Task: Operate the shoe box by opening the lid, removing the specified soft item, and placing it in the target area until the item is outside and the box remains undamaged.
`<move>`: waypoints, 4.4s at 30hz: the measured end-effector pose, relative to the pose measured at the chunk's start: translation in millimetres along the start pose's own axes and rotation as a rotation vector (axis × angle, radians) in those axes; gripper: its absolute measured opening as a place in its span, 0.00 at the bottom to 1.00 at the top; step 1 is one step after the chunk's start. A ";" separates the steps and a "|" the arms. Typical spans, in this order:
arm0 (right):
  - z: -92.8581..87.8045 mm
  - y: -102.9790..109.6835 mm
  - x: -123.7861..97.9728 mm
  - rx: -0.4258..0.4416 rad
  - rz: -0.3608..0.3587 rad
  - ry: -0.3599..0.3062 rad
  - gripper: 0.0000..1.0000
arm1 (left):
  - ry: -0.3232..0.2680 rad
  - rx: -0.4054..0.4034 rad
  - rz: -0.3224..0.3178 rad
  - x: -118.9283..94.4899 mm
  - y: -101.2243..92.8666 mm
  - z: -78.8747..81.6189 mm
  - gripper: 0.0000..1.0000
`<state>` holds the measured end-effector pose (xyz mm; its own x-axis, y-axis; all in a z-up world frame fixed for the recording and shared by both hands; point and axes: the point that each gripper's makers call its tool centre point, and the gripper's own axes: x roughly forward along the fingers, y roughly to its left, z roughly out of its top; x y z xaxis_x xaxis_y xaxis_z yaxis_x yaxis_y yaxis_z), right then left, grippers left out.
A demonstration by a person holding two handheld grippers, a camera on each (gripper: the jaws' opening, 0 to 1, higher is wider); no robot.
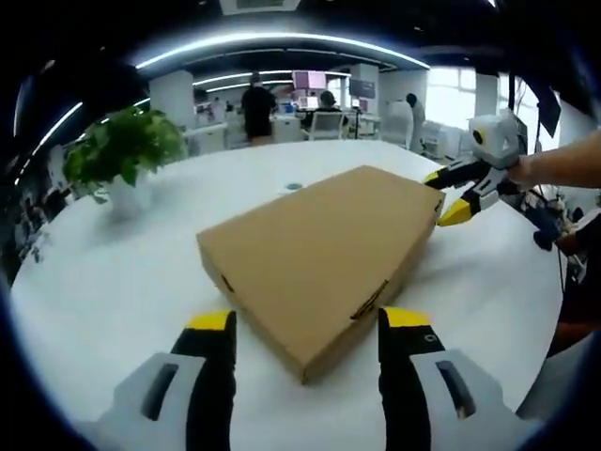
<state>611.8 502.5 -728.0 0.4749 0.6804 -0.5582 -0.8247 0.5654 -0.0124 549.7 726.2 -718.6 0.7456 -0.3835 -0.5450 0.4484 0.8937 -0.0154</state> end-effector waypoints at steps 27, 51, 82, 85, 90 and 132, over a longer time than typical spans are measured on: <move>-3.0 9.8 0.4 0.002 0.028 0.035 0.47 | 0.031 0.063 -0.027 -2.7 2.5 -2.9 0.53; -5.3 51.9 -6.2 0.058 -0.004 0.070 0.43 | 0.066 0.120 -0.114 -23.4 19.5 -15.5 0.52; 2.3 135.3 3.2 0.160 -0.114 0.057 0.41 | 0.137 0.218 -0.277 -59.1 65.6 -40.6 0.50; 4.3 143.5 5.5 0.171 -0.128 0.055 0.41 | 0.144 0.226 -0.288 -60.8 70.6 -41.7 0.50; 8.2 159.0 10.1 0.188 -0.138 0.050 0.41 | 0.156 0.246 -0.314 -67.5 81.5 -45.3 0.50; 31.1 230.2 40.7 0.206 -0.138 0.019 0.39 | 0.147 0.218 -0.321 -119.6 127.2 -72.2 0.47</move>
<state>450.8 674.9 -727.7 0.5712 0.5824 -0.5784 -0.6716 0.7367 0.0786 482.0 902.6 -716.0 0.4796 -0.5827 -0.6560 0.7523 0.6579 -0.0343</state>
